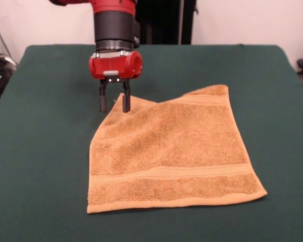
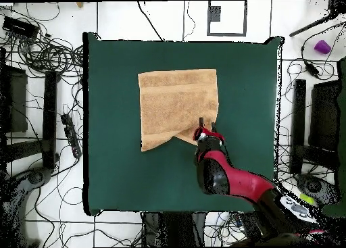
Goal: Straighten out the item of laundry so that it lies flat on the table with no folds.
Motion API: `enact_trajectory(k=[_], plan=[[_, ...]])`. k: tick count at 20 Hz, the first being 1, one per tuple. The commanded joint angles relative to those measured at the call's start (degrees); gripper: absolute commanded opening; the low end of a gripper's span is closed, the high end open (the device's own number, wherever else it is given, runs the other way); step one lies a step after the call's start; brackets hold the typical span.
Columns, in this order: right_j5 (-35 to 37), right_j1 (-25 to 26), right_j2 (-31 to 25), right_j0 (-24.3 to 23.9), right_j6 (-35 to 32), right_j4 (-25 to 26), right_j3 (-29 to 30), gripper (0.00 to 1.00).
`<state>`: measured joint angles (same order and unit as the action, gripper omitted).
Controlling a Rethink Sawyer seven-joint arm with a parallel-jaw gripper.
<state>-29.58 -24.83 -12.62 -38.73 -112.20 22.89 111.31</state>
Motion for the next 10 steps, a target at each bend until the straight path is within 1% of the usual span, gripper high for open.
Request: enact_trajectory(k=[1,2,4,7,10], plan=[[4.8,2.9,0.9,1.1,-5.6,4.5,2.6,1.00],[4.4,2.9,0.9,1.1,-6.2,4.7,3.1,1.00],[2.2,4.6,0.3,1.6,-7.9,4.4,2.8,1.00],[-2.9,9.0,2.0,5.0,-9.1,1.7,0.6,1.00],[-5.1,13.1,4.2,7.6,-8.3,-0.2,-2.6,1.00]])
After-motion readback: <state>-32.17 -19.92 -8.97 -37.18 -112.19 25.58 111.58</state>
